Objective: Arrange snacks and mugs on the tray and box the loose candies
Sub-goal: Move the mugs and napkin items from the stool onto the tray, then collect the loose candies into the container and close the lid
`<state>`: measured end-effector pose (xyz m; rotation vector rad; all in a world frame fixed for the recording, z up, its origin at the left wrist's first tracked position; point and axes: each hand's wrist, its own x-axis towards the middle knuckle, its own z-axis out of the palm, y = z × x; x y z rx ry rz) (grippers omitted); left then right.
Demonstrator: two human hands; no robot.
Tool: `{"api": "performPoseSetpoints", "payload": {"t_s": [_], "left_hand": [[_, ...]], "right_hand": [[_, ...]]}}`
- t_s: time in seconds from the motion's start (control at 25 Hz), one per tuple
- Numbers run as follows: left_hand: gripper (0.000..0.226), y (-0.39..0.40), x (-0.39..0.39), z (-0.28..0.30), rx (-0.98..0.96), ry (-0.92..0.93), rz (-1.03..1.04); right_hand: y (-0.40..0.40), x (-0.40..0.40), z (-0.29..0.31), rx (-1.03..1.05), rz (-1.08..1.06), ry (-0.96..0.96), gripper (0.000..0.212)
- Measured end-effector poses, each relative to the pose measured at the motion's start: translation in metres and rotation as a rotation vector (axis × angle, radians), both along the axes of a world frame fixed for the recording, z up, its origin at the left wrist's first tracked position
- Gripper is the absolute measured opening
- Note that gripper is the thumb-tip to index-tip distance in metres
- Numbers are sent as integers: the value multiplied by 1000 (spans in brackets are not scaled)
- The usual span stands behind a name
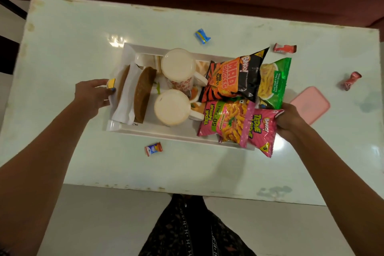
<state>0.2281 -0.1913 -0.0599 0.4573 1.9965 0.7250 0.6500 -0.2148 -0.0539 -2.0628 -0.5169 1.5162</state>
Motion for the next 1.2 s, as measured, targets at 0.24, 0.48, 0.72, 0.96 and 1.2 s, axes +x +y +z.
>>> {"api": "performPoseSetpoints", "payload": {"t_s": [0.24,0.48,0.72,0.96,1.2], "left_hand": [[20,-5,0,1,-12,-34,-11],[38,-4,6,7,-45,13,-30],[30,-51,38,22,80,353,65],[19,-135,155,50,347,352,-107],[27,-187,259,61,279,31,-442]], "right_hand": [[0,-1,-8,26,-13,-24,22],[-2,0,-4,31,-110,75,29],[-26,26,20,83,-133,-156,27],[-32,39,20,176,15,-916,47],[-20,61,-4,-68,184,-880,90]]}}
